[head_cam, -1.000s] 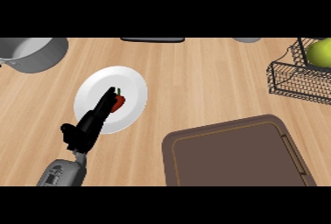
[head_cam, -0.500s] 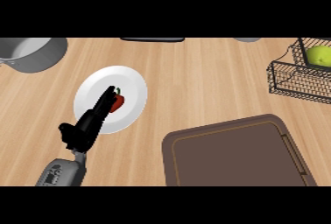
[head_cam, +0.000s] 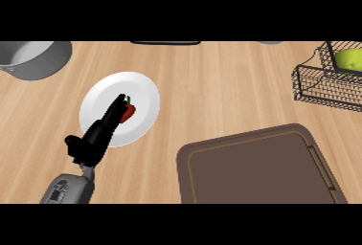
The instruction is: Pick the pear from the tray and place it in the tiered basket
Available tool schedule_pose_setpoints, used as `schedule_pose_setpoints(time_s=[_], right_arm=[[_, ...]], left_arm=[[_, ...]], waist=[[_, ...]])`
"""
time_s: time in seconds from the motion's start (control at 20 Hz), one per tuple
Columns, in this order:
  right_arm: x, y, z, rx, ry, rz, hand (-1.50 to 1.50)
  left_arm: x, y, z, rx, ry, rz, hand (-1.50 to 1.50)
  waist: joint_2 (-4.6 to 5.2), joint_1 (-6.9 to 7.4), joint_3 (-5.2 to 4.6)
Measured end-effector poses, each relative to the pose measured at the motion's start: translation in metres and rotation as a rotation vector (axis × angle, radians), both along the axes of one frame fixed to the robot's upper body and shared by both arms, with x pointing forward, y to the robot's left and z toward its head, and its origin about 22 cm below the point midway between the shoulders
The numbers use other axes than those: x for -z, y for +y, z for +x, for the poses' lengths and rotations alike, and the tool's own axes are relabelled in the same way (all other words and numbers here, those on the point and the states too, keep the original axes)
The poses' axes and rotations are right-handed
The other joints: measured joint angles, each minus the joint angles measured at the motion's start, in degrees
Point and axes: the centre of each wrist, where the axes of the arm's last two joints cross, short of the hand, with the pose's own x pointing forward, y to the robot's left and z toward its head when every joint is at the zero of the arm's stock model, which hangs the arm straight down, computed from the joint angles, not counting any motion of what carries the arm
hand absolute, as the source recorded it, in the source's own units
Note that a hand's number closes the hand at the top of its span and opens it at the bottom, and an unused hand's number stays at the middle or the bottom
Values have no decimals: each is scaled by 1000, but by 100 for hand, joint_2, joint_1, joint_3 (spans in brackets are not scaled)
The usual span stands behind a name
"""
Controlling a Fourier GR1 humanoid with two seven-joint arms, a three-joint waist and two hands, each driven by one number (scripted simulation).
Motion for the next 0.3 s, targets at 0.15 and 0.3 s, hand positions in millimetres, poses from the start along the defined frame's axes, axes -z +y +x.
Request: schedule_pose_setpoints(time_s=[0.15, 0.3], right_arm=[[0, -21, -29, 19, -37, 24, -150], [4, -36, -54, 28, -38, 19, -150]], left_arm=[[4, 4, -2, -9, 9, -7, 0], [3, 4, -3, -10, 3, -9, 0]], waist=[[5, -45, 13], [4, -76, 28]])
